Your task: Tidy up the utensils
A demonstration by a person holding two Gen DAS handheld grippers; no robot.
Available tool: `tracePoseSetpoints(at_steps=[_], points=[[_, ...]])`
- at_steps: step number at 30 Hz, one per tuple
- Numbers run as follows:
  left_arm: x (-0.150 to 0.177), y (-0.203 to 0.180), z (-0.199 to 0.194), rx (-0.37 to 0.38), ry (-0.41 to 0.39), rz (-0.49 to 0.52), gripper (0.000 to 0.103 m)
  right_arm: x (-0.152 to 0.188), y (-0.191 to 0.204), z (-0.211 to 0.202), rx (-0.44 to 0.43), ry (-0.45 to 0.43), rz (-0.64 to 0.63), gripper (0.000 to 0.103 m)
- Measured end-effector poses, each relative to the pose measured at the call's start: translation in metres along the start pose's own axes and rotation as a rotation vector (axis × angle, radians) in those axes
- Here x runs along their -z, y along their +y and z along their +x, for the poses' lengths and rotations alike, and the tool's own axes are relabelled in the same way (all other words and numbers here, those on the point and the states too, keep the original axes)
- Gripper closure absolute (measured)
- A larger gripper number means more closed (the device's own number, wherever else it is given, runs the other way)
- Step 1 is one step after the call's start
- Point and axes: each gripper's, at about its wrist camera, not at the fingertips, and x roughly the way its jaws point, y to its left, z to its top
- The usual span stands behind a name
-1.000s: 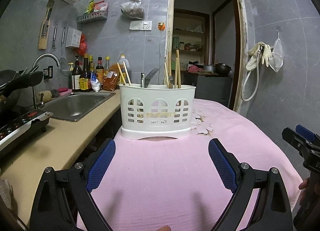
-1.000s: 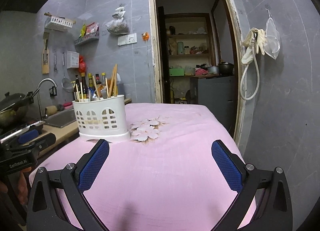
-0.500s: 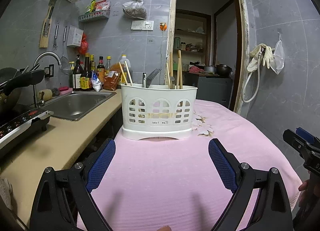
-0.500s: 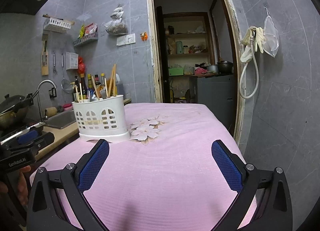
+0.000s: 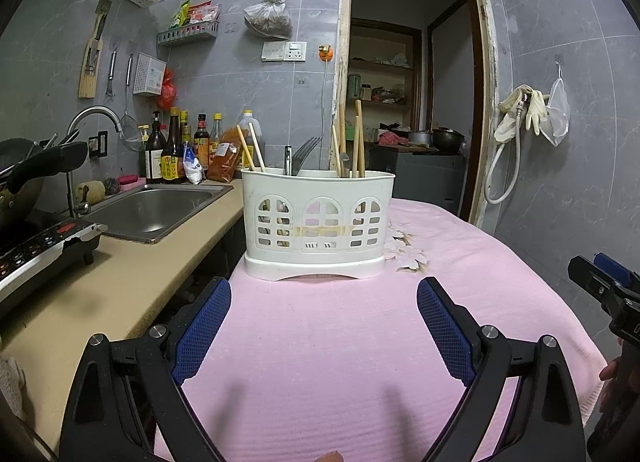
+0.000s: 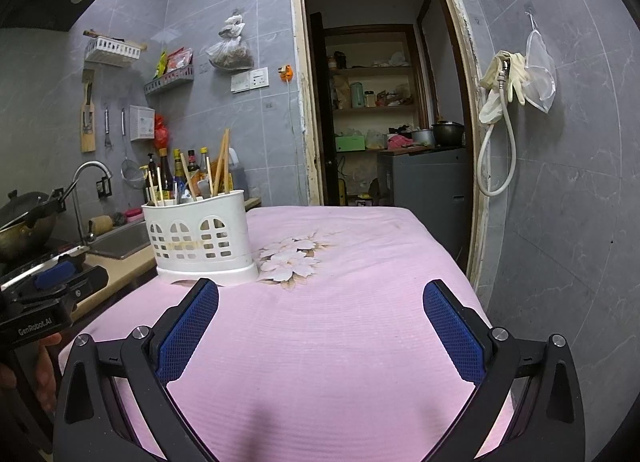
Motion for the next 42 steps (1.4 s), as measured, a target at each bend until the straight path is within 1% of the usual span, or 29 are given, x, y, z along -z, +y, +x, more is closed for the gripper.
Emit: tracePoseSetpoints(at_steps=[42], points=[[0.0032, 0.0006, 0.0035, -0.011, 0.006, 0.001, 0.012, 0.0027, -0.0005, 0.0012, 0.001, 0.008, 0.003, 0.0]])
